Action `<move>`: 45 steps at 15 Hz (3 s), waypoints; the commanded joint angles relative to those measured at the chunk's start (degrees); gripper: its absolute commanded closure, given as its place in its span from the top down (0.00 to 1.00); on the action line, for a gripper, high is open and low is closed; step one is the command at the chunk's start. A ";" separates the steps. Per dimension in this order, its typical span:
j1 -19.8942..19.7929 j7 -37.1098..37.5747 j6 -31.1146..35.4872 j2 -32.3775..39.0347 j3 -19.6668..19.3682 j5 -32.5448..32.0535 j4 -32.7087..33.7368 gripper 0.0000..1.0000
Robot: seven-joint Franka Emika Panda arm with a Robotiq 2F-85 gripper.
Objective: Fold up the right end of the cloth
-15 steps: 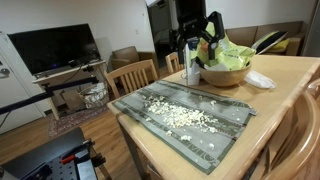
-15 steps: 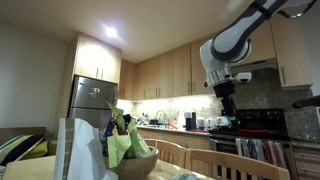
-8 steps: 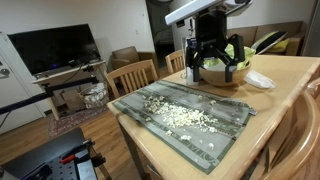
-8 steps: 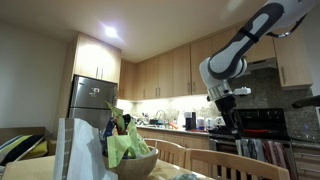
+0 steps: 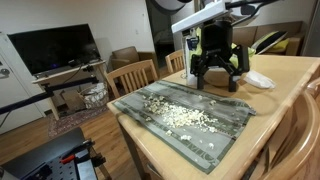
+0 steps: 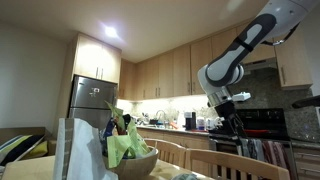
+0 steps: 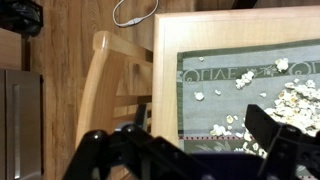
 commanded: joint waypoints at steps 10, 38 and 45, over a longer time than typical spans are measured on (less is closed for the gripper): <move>-1.50 1.56 -0.75 6.24 0.15 2.18 0.67 1.00; -6.72 -3.18 8.32 21.58 1.53 5.80 3.14 1.00; -7.06 -5.30 7.64 23.13 2.16 6.24 5.14 1.00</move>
